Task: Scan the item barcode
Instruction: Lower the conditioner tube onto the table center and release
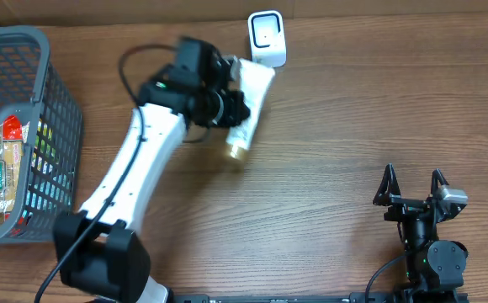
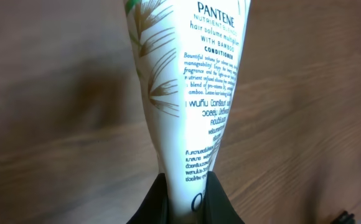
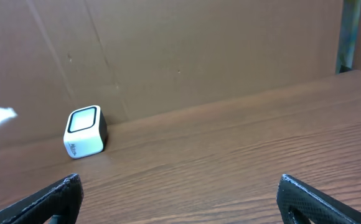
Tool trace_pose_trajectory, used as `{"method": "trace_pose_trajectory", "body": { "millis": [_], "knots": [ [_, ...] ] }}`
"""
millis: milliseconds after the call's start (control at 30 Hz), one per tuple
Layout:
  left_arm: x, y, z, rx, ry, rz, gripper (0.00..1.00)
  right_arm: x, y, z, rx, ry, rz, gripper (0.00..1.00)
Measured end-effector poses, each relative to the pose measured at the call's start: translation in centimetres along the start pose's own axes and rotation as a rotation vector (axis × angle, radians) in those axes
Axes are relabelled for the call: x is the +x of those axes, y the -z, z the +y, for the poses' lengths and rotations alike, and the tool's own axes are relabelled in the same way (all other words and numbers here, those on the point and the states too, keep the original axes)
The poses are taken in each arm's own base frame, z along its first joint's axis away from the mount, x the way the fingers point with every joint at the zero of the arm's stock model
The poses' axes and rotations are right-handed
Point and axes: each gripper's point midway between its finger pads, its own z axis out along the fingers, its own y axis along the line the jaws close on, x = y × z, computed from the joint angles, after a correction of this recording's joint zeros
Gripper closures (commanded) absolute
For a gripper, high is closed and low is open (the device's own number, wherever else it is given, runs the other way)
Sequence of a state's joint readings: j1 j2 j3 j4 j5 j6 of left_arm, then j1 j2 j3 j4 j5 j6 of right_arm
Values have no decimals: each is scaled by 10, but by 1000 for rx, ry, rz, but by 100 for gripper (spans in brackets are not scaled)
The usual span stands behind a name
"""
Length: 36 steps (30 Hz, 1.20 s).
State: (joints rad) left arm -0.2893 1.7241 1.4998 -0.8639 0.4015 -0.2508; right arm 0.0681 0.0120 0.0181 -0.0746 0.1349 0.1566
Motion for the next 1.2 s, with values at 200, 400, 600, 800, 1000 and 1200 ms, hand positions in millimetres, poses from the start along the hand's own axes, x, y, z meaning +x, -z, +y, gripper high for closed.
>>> {"method": "trace_pose_trajectory", "body": {
  "millis": [200,400,600,800,1000,1200],
  "knots": [
    [31,-50,17,-6,160,82,96,0,0,0,0,0,-1,0],
    [52,-77,30,-40,295,163,96,0,0,0,0,0,0,0],
    [76,-107,26,-64,327,256,95,0,0,0,0,0,0,0],
    [81,-113,25,-64,289,274,58,0,0,0,0,0,-1,0],
    [81,-111,26,-60,247,279,53,0,0,0,0,0,0,0],
    [49,-88,18,-47,192,244,50,0,0,0,0,0,0,0]
  ]
}}
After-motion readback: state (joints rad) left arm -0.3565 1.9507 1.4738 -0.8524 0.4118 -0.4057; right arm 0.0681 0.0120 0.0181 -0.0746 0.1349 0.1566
